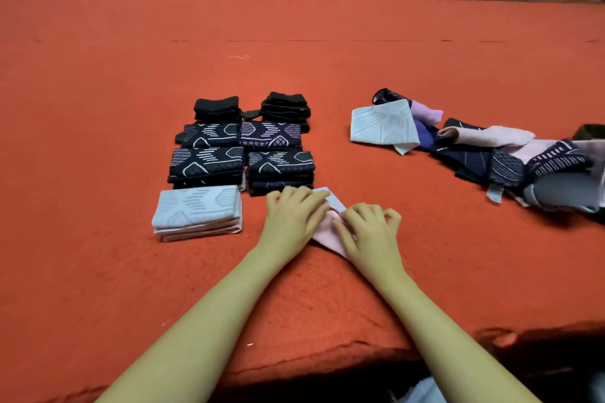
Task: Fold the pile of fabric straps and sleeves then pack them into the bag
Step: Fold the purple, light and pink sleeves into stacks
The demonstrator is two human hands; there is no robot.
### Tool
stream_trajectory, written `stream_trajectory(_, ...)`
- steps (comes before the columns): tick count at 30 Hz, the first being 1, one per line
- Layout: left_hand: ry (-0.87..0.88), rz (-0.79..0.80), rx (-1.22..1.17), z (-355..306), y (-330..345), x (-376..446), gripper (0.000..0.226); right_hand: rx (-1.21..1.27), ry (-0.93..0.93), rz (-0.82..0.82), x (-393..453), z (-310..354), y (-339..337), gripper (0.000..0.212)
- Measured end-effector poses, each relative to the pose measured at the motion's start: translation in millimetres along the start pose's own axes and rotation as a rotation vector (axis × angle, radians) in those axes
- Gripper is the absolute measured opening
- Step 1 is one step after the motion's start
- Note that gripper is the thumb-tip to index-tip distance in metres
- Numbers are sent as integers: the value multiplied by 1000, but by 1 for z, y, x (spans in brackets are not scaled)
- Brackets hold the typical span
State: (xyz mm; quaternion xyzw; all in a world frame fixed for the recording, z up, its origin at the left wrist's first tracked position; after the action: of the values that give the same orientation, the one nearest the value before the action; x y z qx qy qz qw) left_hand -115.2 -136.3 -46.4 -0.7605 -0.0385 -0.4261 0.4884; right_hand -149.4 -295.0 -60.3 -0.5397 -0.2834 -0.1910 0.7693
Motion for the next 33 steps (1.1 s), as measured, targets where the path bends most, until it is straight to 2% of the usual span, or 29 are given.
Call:
stream_trajectory(6, 58, 119, 124, 2, 3, 23, 39, 50, -31, -107, 2, -1, 1, 28)
stream_trajectory(12, -162, 61, 217, 13, -6, 28, 40, 82, -68, -162, 3, -3, 0, 26)
stream_trajectory(19, -326, -3, 372, 27, -27, 13, 40, 47, -135, -208, 3, 0, -3, 28)
stream_trajectory(21, -311, -19, 374, 27, -27, 6, 39, 60, -151, -201, 2, 2, -3, 29)
stream_trajectory(25, -188, -66, 320, 22, -25, 0, 32, 168, 3, -150, 8, 3, -4, 31)
stream_trajectory(28, -145, -39, 301, 18, -29, 1, 26, 201, 129, -49, 14, 5, 1, 27)
stream_trajectory(31, -62, 75, 276, 11, -28, 5, 32, 151, 142, 147, 13, 9, 9, 59)
stream_trajectory(33, 30, 168, 275, 7, -24, 10, 34, 101, 124, 228, 13, 9, 12, 62)
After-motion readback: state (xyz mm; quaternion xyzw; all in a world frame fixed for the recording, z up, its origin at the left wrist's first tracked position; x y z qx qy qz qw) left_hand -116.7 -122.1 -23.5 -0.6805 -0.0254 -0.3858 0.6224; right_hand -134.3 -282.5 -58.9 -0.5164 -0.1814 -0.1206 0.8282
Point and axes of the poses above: each hand's wrist, its own x-axis towards the middle knuckle, its own y-axis out of the palm, z = x × y, the point moved 1 cm from there along x, towards the middle knuckle, and after that the axes turned 5 degrees about y, right-handed, at the moved point
